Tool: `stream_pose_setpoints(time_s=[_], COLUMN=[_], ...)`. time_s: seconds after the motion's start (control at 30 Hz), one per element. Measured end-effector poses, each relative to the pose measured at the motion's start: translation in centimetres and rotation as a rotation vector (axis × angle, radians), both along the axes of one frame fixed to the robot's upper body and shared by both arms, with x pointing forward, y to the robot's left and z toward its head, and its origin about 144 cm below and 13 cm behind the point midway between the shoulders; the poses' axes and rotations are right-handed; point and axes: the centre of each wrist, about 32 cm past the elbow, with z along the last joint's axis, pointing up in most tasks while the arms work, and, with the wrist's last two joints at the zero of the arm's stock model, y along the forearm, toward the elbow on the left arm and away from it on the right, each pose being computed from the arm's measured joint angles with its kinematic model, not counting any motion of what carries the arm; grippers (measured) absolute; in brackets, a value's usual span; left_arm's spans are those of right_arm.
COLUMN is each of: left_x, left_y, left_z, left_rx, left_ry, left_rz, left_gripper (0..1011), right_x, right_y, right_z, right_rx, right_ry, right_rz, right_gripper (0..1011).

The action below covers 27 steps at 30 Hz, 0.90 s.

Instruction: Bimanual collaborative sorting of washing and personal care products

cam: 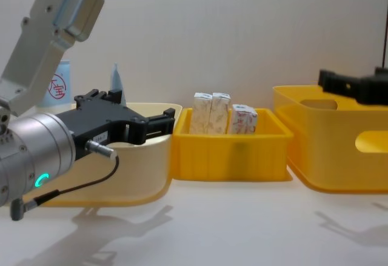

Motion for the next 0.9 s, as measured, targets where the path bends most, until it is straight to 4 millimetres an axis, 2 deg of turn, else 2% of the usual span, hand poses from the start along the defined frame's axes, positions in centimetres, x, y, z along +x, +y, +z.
stream_pose_setpoints(time_s=[0.4, 0.63, 0.9], left_x=[0.0, 0.0, 0.0], left_y=[0.0, 0.0, 0.0], left_z=[0.0, 0.0, 0.0], left_rx=[0.0, 0.0, 0.0], left_ry=[0.0, 0.0, 0.0], left_rz=[0.0, 0.0, 0.0], left_gripper=[1003, 1003, 1003], right_x=[2.8, 4.1, 6.5], right_y=[1.3, 2.0, 3.6], right_z=[5.4, 7.5, 9.9], right_rx=[0.003, -0.023, -0.089], right_ry=[0.086, 0.16, 0.26], right_rz=[0.071, 0.112, 0.141], right_gripper=[1001, 1001, 1001])
